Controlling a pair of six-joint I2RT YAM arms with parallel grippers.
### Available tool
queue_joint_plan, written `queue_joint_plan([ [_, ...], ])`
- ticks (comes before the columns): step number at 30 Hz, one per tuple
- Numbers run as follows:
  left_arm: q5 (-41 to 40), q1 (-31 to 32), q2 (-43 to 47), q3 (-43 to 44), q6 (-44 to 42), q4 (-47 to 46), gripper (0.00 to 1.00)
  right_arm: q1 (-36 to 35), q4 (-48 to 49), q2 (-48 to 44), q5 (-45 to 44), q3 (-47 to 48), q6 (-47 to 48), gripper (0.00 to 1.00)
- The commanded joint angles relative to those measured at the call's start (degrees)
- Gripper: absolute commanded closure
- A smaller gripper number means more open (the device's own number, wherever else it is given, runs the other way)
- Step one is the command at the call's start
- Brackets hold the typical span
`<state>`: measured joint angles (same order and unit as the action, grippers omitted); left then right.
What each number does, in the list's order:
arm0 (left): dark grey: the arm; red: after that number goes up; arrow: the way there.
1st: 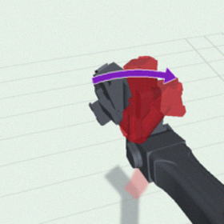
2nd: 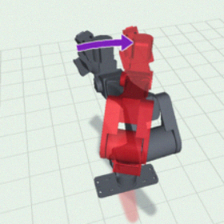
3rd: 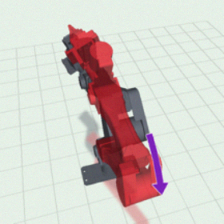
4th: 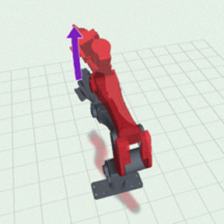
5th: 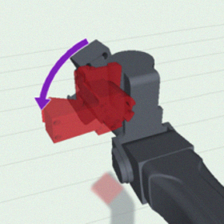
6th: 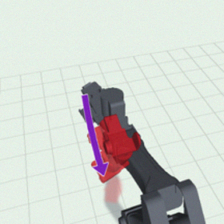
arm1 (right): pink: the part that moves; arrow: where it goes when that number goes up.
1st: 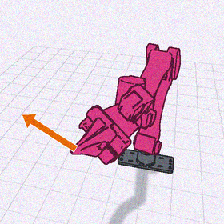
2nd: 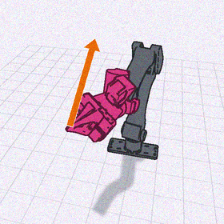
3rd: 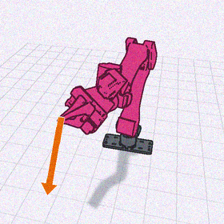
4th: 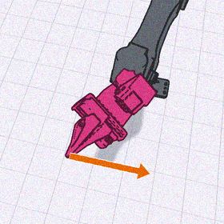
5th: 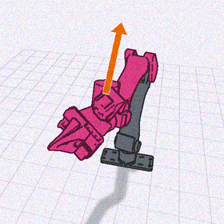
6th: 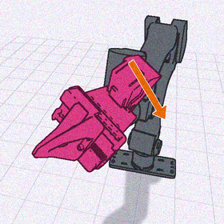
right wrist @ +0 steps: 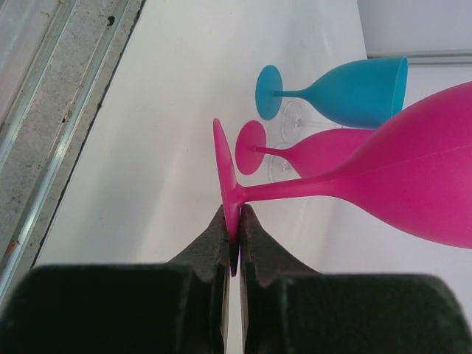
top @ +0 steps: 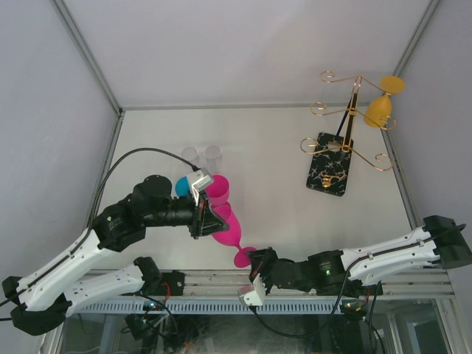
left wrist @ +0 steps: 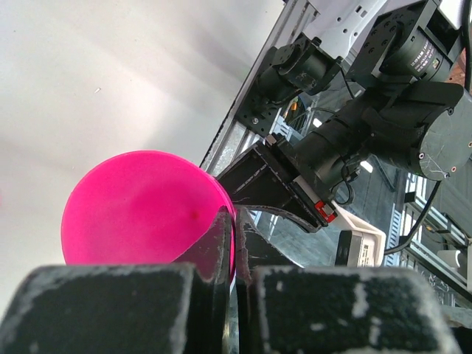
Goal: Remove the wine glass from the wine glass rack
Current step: Place the wine glass at the center of the board.
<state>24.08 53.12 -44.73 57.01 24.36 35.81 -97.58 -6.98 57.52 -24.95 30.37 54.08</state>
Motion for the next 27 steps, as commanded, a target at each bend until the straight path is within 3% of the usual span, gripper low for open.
queue_joint_plan([
  [1, 1.7, 0.4, 1.5, 3.4, 0.0, -1.6, 1.0, 1.7, 1.0, -0.4, -2.8, 0.7, -4.2, 1.0],
  [7, -4.2, 0.4, 2.7, 3.9, 0.7, -1.4, 1.0, 1.7, 1.5, -0.2, -3.0, 0.7, -4.7, 0.97],
  [18, -4.7, 0.3, 1.6, 4.2, 0.7, -0.8, 1.0, 1.3, 3.6, -0.6, -3.5, -0.1, -5.5, 0.74],
  [27, -4.7, 0.3, 1.7, 3.7, 0.6, -0.8, 1.0, 0.8, 3.1, -1.1, -4.4, -0.3, -6.3, 0.73],
])
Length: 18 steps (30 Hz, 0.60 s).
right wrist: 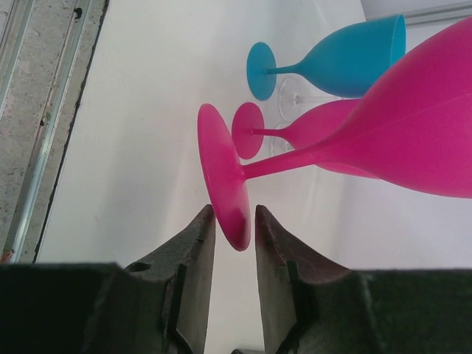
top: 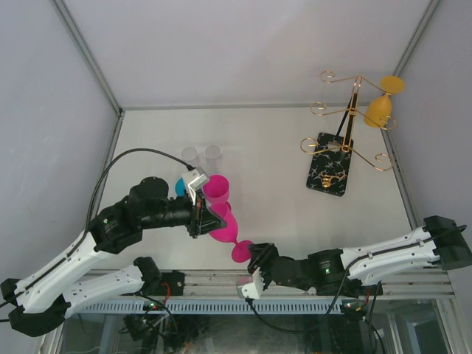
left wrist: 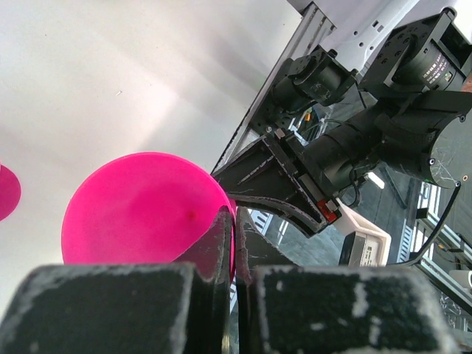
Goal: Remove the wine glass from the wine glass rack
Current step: Place the wine glass at the center of the board.
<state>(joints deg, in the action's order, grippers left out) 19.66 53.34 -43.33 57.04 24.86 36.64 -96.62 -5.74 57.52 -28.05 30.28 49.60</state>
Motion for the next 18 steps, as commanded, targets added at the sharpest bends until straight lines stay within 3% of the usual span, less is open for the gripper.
queue_joint_plan([
  [1, -0.2, 0.1, 0.2, 3.8, 0.1, -1.5, 1.0, -0.2, 1.9, -1.2, -1.5, -0.2, -1.9, 0.73],
  [5, -3.0, 0.1, -0.1, 4.4, 0.1, 0.2, 1.0, -1.0, 2.3, -2.2, -2.2, -0.2, -3.0, 0.72],
  [10, -6.6, 0.2, 1.2, 3.8, 1.5, 1.2, 1.0, -2.8, 3.4, -4.9, -3.2, -0.2, -9.3, 0.62],
  [18, -10.5, 0.6, 0.8, -0.6, 3.6, 5.3, 1.0, -6.2, 7.1, -7.3, -13.2, -0.2, -17.7, 0.57],
])
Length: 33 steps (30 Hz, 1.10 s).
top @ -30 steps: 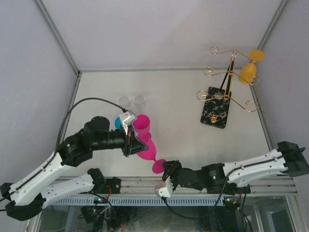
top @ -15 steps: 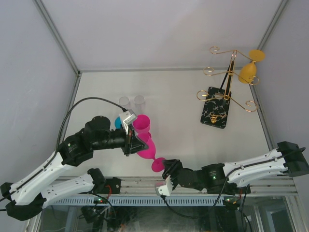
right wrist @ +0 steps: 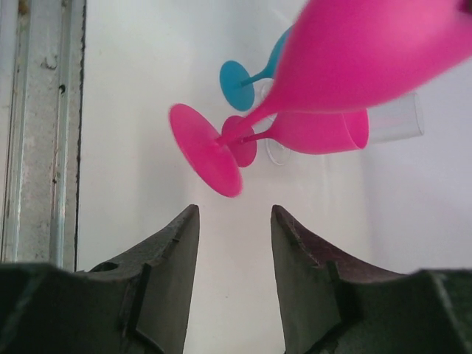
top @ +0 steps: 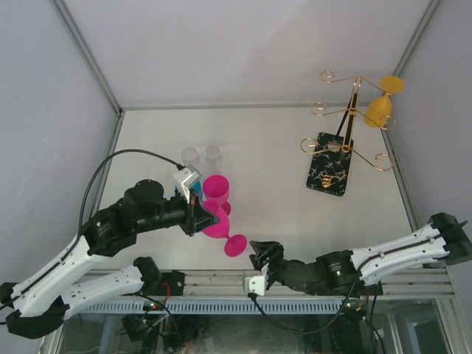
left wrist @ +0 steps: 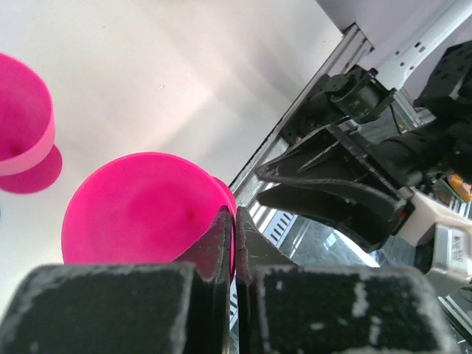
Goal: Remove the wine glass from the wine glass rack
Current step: Place the wine glass at the center of the board.
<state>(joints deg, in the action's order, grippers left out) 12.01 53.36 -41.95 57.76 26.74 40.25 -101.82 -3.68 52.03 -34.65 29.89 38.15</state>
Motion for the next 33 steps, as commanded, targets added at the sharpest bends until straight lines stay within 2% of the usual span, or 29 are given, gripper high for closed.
queue_joint_plan([
  [1, -4.9, 1.0, -0.6, -1.5, 1.8, 3.0, 1.0, -0.9, 6.2, -2.3, -7.9, 0.1, -7.1, 0.56],
  [2, -7.7, 2.3, -0.4, -1.6, 1.6, 3.9, 1.0, -1.0, 8.3, -2.6, -10.2, -0.1, -7.7, 0.49],
  [3, -10.5, 4.4, 0.2, -1.8, 1.3, 4.6, 1.0, -0.9, 10.8, -2.8, -13.7, -0.4, -8.9, 0.47],
  [6, -17.9, 7.5, 2.3, -2.2, 1.5, 6.0, 1.0, -0.6, 16.1, -2.7, -18.0, -0.5, -12.1, 0.44],
  [11, -25.0, 9.1, 3.9, -3.8, 2.3, 7.9, 1.0, 1.1, 22.7, -2.2, -21.3, -0.4, -16.1, 0.38],
  [14, -29.3, 11.2, 3.1, -5.3, 3.7, 9.7, 1.0, 3.2, 24.4, -3.8, -24.7, -0.1, -22.5, 0.34],
  [17, -34.4, 13.5, 2.4, -6.7, 5.7, 10.7, 1.0, 6.6, 18.1, -7.4, -26.3, 1.9, -38.3, 0.31],
  [19, -35.7, 13.8, 2.1, -7.8, 6.4, 10.6, 1.0, 10.2, 8.5, -10.4, -24.9, 4.7, -52.5, 0.31],
  [22, -37.5, 13.8, 1.6, -9.0, 6.9, 10.2, 1.0, 16.5, -3.0, -13.9, -16.9, 8.0, -66.7, 0.31],
  [26, -41.4, 13.9, 0.0, -10.2, 8.2, 10.4, 1.0, 21.4, -4.6, -16.9, -5.4, 9.2, -67.6, 0.31],
  [33, -45.9, 13.8, -2.6, -11.2, 9.3, 7.7, 1.0, 22.2, -9.0, -13.6, -2.5, 13.8, -68.3, 0.31],
])
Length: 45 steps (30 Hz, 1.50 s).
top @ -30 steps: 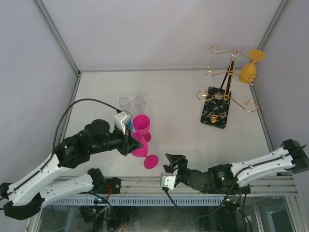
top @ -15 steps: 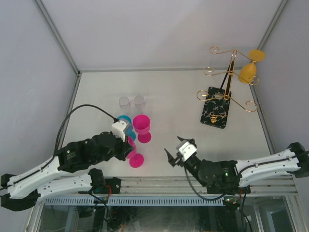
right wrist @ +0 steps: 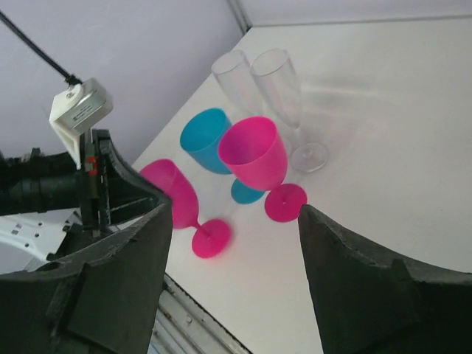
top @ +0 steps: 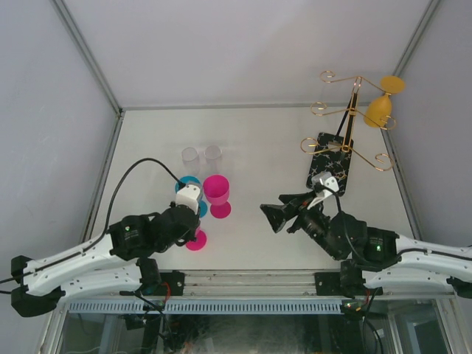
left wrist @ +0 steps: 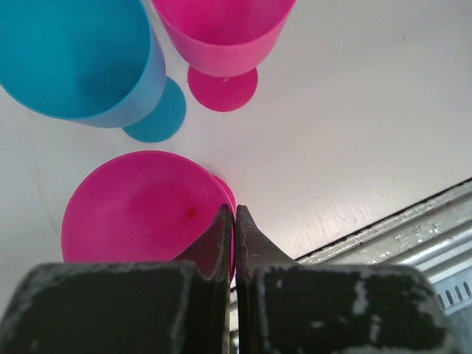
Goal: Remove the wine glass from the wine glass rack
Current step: Place the wine glass at the center of the board.
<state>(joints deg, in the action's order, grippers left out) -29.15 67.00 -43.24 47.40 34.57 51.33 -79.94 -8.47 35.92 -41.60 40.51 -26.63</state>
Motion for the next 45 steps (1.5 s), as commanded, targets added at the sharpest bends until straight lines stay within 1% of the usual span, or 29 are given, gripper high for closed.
queue_joint_plan([
  [1, -4.9, 0.2, -2.0, -0.7, 1.3, -3.4, 1.0, 0.3, -4.3, 3.2, 4.4, 3.4, -3.5, 0.31],
  [8, -5.8, 0.2, -5.7, -0.7, 0.3, -4.6, 1.0, 0.3, -3.8, 5.2, 3.3, 3.7, -3.4, 0.31],
  [17, -6.6, 0.2, -6.1, -1.9, 0.1, -8.7, 1.0, 0.6, -4.6, 4.7, 1.1, 3.7, -3.7, 0.31],
  [20, -6.7, 0.2, -7.1, -1.6, -0.1, -8.4, 0.99, 0.6, -4.8, 4.9, 1.1, 3.7, -3.9, 0.31],
  [25, -6.4, 0.2, -8.7, -0.3, -0.4, -6.0, 0.9, 0.6, -4.8, 5.0, 0.8, 3.7, -3.9, 0.31],
  [33, -6.3, 0.2, -8.5, 1.3, -0.3, -4.5, 0.82, 0.8, -5.2, 4.6, 0.4, 3.7, -3.5, 0.31],
  [36, -5.5, 0.1, -8.0, 1.6, -0.5, -4.8, 0.71, 0.8, -5.2, 4.1, 0.5, 3.7, -3.1, 0.31],
  [37, -5.3, 0.1, -7.6, 1.8, -0.5, -4.8, 0.71, 0.8, -5.2, 4.0, 0.5, 3.7, -2.6, 0.3],
  [41, -5.5, 0.2, -5.7, 2.5, -0.3, -5.2, 0.62, 0.9, -5.2, 3.0, 0.6, 3.7, -1.2, 0.3],
  [43, -5.5, 0.2, -4.7, 2.7, -0.3, -5.4, 0.59, 1.0, -5.2, 2.5, 1.1, 3.7, -0.9, 0.3],
  [45, -5.5, 0.2, -3.7, 3.0, -0.2, -5.4, 0.54, 1.1, -4.6, 2.3, 2.1, 3.7, -0.1, 0.3],
])
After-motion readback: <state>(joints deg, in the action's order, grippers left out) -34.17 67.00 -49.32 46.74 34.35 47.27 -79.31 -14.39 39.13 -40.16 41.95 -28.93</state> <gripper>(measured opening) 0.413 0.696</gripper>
